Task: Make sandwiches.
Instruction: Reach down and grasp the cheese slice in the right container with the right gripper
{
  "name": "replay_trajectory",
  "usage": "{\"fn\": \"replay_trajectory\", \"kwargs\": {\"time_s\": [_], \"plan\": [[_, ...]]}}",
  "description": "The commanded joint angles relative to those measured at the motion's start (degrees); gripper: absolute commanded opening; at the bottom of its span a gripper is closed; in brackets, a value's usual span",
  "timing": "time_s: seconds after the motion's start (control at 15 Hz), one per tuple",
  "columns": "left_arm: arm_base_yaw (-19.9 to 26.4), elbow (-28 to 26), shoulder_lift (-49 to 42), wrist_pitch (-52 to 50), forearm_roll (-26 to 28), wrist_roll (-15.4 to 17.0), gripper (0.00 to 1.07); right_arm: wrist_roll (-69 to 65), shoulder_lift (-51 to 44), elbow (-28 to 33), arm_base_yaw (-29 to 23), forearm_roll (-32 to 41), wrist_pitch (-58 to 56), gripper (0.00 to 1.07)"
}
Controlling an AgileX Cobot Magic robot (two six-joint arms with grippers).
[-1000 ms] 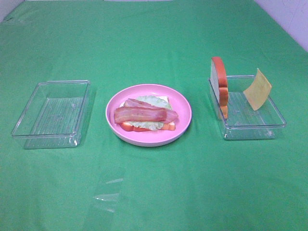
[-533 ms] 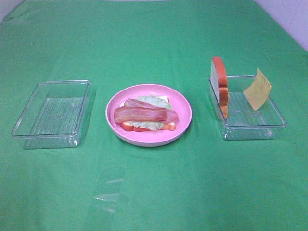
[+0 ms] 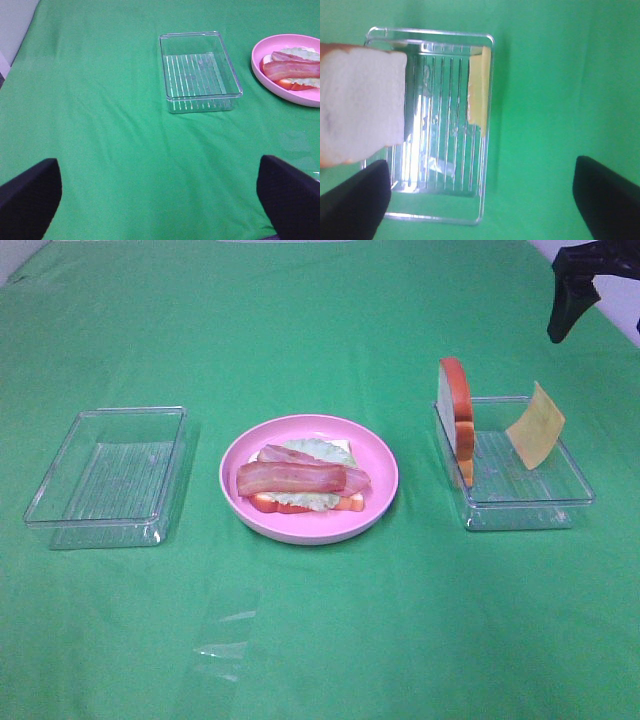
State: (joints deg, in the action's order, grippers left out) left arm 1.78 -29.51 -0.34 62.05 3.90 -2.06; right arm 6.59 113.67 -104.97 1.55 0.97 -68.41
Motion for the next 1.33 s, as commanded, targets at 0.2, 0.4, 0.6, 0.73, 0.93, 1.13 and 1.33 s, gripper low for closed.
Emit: {"fn": "replay_trajectory", "kwargs": {"time_s": [0.2,0.4,0.6,0.73,0.93,1.13,1.33], "plan": [[0.29,0.0,-0.63,-0.63,0.52,0.17,0.98,1.95,9.91,-8.77,0.06,4.58,-1.43,0.92],[0.29,0.0,-0.63,-0.63,0.52,0.17,0.98,1.95,14.21,-9.28,0.06,4.81,-1.78,0.9],[0.29,0.0,-0.63,-0.63,0.52,0.17,0.98,1.95,17.02,-9.28,0.06,4.81,-2.01,0.9],[0.29,0.0,-0.63,-0.63,0.52,0.17,0.98,1.95,18.11,-9.28,0.06,4.81,-2.01,0.88],[0.29,0.0,-0.63,-0.63,0.52,0.17,0.98,1.95,19.71,-9.28,0.06,4.81,-2.29,0.81],[0.29,0.0,-0.63,-0.63,0.52,0.17,0.98,1.78,20.28,-9.28,0.06,4.64,-2.64,0.62],[0.29,0.0,-0.63,-0.63,0.52,0.17,0.98,1.6,20.28,-9.28,0.0,3.32,-2.35,0.55]]}}
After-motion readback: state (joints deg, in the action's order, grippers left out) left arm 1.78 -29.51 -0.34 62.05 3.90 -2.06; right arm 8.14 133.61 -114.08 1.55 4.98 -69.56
